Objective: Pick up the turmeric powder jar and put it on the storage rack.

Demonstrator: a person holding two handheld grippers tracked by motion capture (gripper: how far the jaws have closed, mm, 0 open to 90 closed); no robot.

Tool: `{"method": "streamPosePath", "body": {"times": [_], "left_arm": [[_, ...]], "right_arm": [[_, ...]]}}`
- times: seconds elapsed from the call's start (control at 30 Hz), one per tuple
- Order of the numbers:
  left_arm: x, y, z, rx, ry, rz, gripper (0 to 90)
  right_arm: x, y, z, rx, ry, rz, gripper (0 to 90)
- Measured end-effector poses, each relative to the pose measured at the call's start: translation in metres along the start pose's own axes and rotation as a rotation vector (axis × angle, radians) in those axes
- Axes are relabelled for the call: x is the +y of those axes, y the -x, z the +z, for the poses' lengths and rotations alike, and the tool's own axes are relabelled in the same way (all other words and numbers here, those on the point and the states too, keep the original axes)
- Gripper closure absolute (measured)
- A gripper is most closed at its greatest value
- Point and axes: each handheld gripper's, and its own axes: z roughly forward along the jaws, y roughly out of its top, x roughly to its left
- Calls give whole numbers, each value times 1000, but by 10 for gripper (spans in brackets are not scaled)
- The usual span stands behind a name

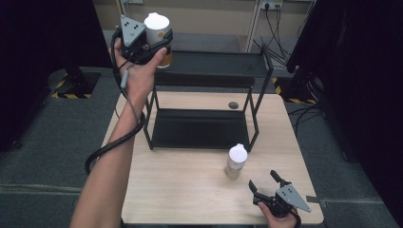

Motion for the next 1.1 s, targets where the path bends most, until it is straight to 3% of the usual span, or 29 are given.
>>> {"method": "streamPosePath", "body": {"times": [0.6, 1.1], "left_arm": [[-12, -5, 22, 14, -34, 8, 304], [-15, -7, 28, 19, -44, 1, 304]], "right_arm": [[0, -1, 0, 0, 3, -6, 82], [0, -1, 0, 2, 2, -10, 81]]}}
